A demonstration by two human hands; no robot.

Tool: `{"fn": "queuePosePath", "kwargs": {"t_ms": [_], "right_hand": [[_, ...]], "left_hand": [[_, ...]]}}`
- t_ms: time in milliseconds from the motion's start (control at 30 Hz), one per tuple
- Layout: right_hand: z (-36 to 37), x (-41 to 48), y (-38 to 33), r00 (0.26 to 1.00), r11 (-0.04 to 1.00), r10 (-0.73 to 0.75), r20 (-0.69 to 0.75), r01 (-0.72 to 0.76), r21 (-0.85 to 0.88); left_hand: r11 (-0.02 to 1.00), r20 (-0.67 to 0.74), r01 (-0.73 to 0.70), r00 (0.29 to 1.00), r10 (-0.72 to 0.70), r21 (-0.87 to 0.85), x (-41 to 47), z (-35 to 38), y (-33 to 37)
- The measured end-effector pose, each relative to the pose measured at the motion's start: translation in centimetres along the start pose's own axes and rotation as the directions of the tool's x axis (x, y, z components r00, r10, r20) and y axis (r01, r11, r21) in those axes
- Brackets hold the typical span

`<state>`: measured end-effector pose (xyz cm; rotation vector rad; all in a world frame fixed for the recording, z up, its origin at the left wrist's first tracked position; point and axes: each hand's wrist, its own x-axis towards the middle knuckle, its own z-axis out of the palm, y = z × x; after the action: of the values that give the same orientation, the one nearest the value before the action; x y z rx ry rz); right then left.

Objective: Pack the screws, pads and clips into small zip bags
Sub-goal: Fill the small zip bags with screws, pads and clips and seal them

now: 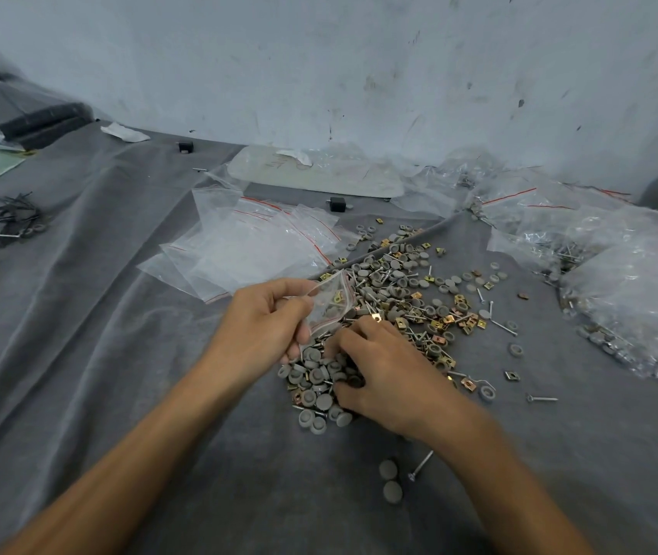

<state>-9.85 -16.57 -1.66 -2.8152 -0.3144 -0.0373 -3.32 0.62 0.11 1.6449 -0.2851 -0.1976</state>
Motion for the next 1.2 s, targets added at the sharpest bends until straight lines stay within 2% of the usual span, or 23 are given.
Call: {"fn": "queuePosePath", "kwargs": {"t_ms": [233,367,600,867,1033,1200], "right_hand": [[0.2,0.1,-0.3,0.999,0.999,-0.009,0.034,0.010,-0.044],[0.0,0.0,-0.3,1.000,0.999,-0.022,0.001,0.022,-0.028],[0.2,0.2,-0.8,1.000,0.992,-0.008,0.029,0.012,-0.126],[-0.4,0.1,-0.6,0.999,0.997,0.022,0.034,-0.019,-0.071],[0.1,0.2,-1.0,0.999,0.991,0.025,0.045,-0.018,-0.136],[-0.8,0.0,-0.4,0.999,0.999,0.035,0.040,-0.034,-0.025]], "left_hand": [[1.000,0.010,-0.005,1.000,0.005,0.024,0.1,0.1,-0.2],[0.999,0.007,-0.009,1.000,0.009,0.031,0.2,0.1,-0.4],[1.000,0.009,-0.008,1.000,0.008,0.023,0.1,0.1,-0.4],[1.000,0.012,-0.008,1.000,0.008,0.024,0.1,0.1,-0.3],[1.000,0.012,-0.010,1.000,0.009,0.026,0.1,0.1,-0.4],[1.000,0.015,-0.014,1.000,0.014,0.018,0.2,0.0,-0.5]]}}
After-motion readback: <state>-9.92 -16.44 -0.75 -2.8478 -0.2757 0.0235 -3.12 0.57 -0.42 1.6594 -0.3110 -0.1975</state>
